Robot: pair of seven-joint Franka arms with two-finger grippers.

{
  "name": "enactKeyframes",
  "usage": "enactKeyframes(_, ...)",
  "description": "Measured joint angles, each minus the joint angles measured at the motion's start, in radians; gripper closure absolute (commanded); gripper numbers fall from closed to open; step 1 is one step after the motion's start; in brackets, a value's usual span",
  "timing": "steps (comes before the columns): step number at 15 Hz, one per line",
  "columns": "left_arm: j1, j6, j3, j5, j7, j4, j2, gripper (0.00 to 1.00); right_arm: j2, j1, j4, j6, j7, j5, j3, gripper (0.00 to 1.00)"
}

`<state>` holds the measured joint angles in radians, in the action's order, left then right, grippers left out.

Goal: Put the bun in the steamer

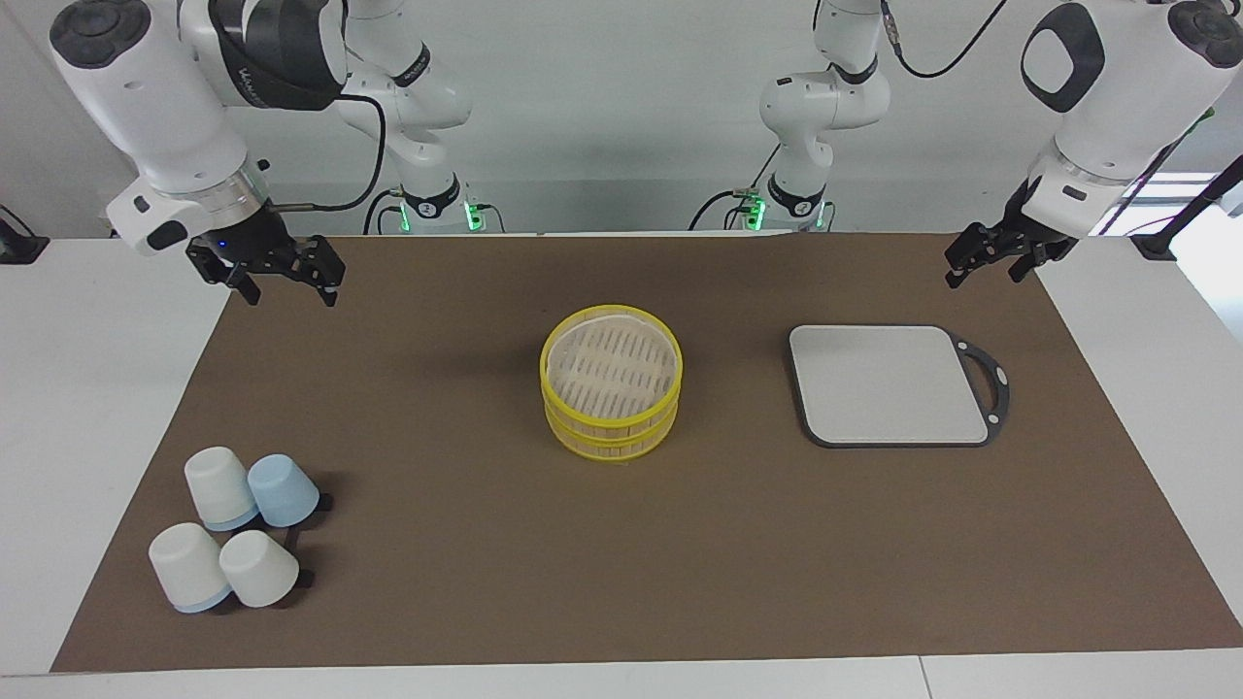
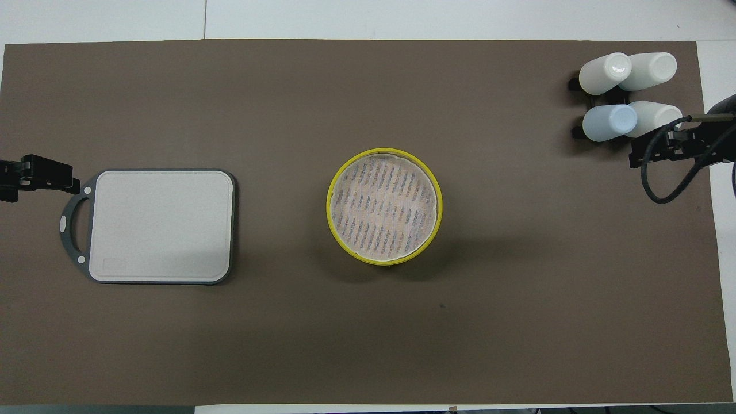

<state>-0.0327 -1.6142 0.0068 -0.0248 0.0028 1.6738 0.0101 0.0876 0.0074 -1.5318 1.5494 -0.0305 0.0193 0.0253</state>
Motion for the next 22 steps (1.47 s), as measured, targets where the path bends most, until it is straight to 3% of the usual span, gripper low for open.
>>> enactKeyframes(22, 0.000, 0.000, 0.000, 0.000, 0.000, 0.000, 0.000, 0.00, -0.003, -0.016, 0.000, 0.009, 0.080, -0.027, -0.001, 0.00)
